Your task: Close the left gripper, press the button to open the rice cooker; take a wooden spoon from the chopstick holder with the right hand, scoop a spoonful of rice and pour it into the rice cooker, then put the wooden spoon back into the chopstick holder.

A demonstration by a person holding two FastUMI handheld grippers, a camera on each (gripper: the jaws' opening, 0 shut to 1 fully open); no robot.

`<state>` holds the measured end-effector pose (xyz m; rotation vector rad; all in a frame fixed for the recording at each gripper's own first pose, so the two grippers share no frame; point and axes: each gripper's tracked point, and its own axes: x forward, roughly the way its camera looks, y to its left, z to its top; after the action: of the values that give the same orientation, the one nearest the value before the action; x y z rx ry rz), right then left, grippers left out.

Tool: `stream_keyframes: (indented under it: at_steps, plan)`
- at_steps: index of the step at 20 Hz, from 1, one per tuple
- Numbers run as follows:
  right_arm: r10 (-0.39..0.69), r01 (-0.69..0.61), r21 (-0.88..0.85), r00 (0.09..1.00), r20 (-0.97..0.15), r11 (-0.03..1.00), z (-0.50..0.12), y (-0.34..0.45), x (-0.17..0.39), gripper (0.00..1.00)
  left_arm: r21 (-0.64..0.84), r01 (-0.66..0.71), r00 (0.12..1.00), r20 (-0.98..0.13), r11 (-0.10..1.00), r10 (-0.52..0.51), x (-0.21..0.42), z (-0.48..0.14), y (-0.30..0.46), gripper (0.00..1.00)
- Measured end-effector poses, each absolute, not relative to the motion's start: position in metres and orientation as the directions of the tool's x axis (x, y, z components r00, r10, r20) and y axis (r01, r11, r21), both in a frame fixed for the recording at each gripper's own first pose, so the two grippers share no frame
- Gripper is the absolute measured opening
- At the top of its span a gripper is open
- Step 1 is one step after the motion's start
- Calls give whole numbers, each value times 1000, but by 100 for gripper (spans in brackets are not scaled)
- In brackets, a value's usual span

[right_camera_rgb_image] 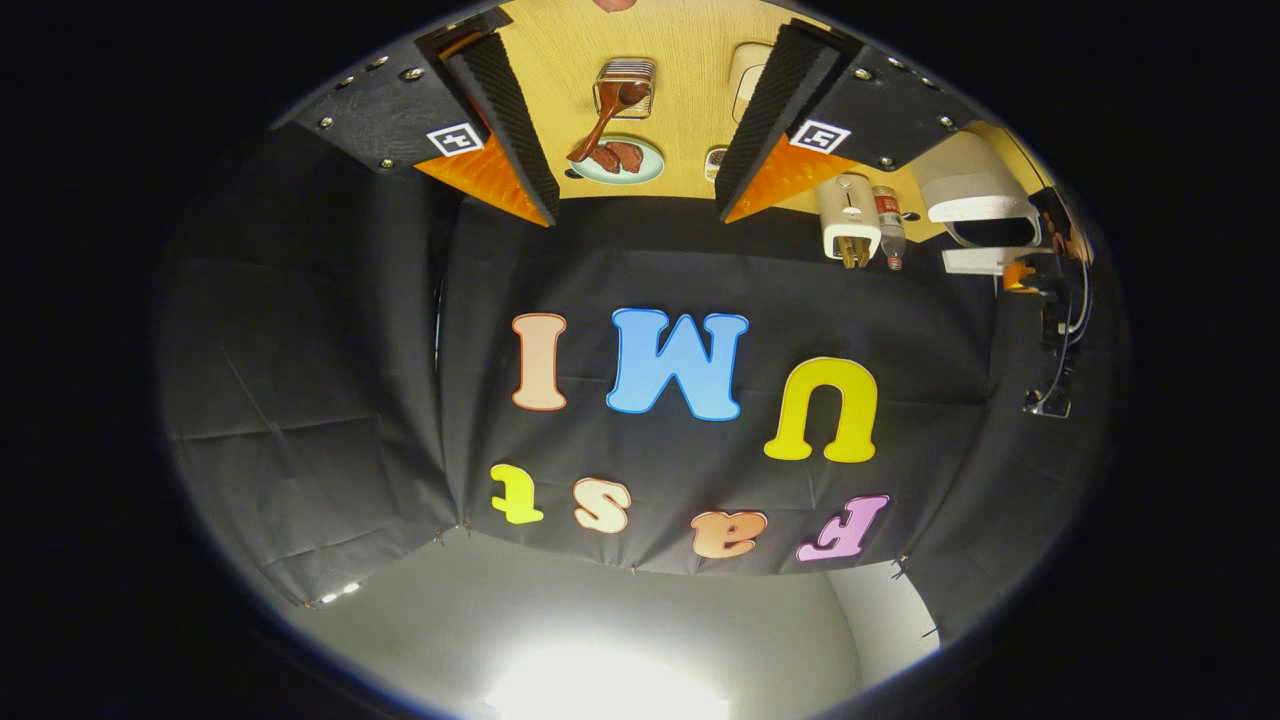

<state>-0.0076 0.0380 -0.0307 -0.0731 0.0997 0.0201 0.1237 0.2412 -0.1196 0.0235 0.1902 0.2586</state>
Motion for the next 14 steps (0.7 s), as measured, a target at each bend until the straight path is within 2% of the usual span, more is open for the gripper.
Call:
stream_keyframes:
  at_steps: [2,3,4,7,9,11,14]
  plan:
    - [22,-28,-55,995,-99,998,-29,30,-1,95,21,-234,963,-130,972,234,113,-87,224,9]
    - [30,-35,-47,995,-98,998,-27,27,2,95,4,-210,971,-114,978,209,109,-75,212,17]
    - [34,-38,-42,995,-92,998,-26,23,6,95,1,-197,976,-95,980,197,103,-63,201,20]
    - [46,-49,-35,995,-91,998,-28,14,20,95,21,-173,985,-19,985,173,85,-32,169,61]
    - [61,-64,-29,994,-94,998,-31,12,30,95,35,-158,987,23,987,157,69,-17,147,100]
    - [80,-83,-29,993,-93,996,-35,9,42,95,44,-156,987,33,987,155,60,-15,129,96]
    - [88,-86,29,991,-99,996,-47,0,64,95,8,-130,991,34,991,130,43,-18,100,96]
